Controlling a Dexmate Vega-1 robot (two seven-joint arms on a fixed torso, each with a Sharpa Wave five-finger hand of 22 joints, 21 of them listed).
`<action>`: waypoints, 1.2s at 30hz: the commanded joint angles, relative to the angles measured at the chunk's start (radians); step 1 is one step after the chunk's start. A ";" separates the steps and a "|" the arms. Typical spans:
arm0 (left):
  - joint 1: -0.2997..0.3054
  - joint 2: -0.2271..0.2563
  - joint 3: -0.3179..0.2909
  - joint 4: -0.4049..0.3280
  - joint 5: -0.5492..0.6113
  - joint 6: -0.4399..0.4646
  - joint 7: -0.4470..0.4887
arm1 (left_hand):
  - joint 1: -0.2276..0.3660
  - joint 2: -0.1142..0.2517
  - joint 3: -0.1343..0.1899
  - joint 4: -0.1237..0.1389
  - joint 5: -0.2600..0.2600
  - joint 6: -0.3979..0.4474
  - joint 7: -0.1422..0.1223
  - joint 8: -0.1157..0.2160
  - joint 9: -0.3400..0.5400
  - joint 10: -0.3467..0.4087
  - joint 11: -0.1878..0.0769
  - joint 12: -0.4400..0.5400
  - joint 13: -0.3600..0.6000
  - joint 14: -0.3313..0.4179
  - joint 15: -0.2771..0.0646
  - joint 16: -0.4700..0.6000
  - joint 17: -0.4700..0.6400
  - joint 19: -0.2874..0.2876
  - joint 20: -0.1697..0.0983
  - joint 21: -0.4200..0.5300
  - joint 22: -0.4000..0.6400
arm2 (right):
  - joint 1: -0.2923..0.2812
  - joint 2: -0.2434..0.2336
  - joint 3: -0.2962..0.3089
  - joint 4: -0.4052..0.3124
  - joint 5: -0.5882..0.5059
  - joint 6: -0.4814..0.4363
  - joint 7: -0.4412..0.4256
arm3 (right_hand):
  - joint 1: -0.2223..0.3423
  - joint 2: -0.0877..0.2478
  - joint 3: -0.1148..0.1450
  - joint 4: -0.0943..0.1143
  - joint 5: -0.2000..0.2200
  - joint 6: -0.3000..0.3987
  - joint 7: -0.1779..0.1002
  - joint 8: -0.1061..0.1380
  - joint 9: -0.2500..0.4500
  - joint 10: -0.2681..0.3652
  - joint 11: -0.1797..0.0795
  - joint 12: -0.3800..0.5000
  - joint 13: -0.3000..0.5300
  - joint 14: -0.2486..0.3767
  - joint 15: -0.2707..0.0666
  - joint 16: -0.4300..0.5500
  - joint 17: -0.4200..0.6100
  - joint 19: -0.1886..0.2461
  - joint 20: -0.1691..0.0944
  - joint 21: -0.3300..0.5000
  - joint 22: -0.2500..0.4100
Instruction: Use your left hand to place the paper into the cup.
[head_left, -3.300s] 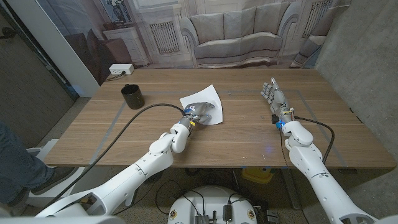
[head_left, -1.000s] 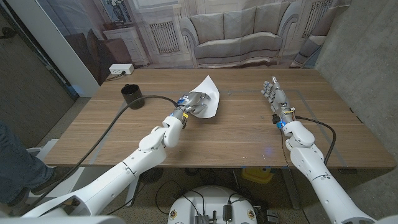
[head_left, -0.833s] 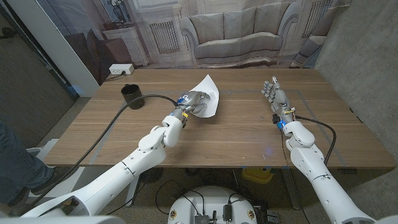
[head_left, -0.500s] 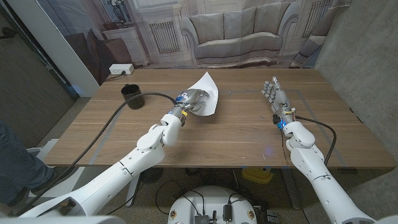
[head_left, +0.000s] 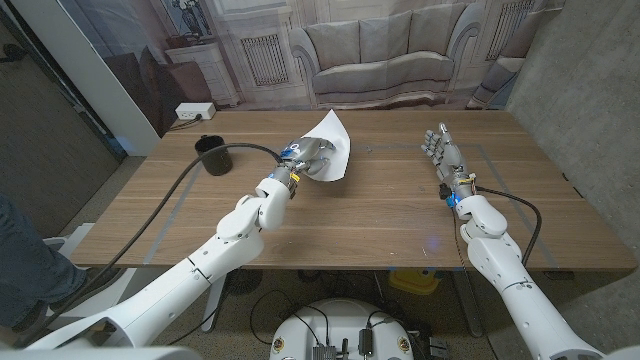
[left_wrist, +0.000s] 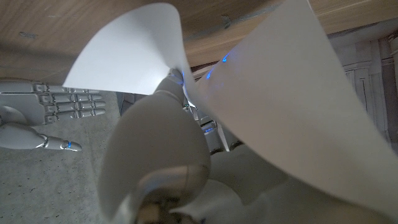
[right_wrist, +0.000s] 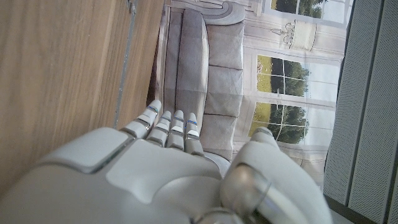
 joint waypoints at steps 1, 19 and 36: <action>-0.008 0.010 -0.005 -0.040 0.009 0.013 -0.022 | -0.003 -0.002 0.004 0.006 -0.003 0.005 0.002 -0.004 0.003 0.007 0.002 -0.003 0.004 -0.001 -0.100 0.000 0.004 0.005 0.003 -0.001 0.001 | 0.001 -0.004 0.002 -0.003 0.001 -0.003 0.002 | 0.002 0.004 -0.001 -0.002 0.001 0.004 -0.001 0.000 0.006 0.007 0.001 -0.003 0.002 0.008 0.006 -0.005 0.003 0.009 -0.018 -0.003 0.003; 0.002 0.043 -0.037 -0.082 -0.011 0.027 -0.048 | -0.007 -0.004 0.009 0.009 -0.003 0.009 0.002 -0.008 0.003 0.011 -0.002 -0.008 0.004 0.002 -0.099 -0.004 0.004 0.005 0.004 -0.005 0.002 | -0.007 -0.010 0.003 -0.020 -0.001 -0.013 -0.006 | 0.002 0.005 -0.001 -0.003 0.001 0.004 0.000 0.000 0.006 0.007 0.001 -0.003 0.002 0.008 0.006 -0.005 0.003 0.011 -0.018 -0.008 0.003; 0.056 0.061 -0.081 -0.123 -0.030 0.068 -0.024 | -0.010 -0.006 0.013 0.011 -0.004 0.010 0.000 -0.011 0.003 0.012 0.000 -0.011 0.005 0.002 -0.099 -0.007 0.004 0.006 0.005 -0.007 0.002 | 0.028 -0.005 -0.003 0.023 0.003 -0.010 0.017 | 0.002 0.006 -0.002 -0.005 0.001 0.004 0.001 0.000 0.006 0.008 0.003 -0.003 0.002 0.009 0.005 -0.005 0.003 0.012 -0.019 -0.012 0.003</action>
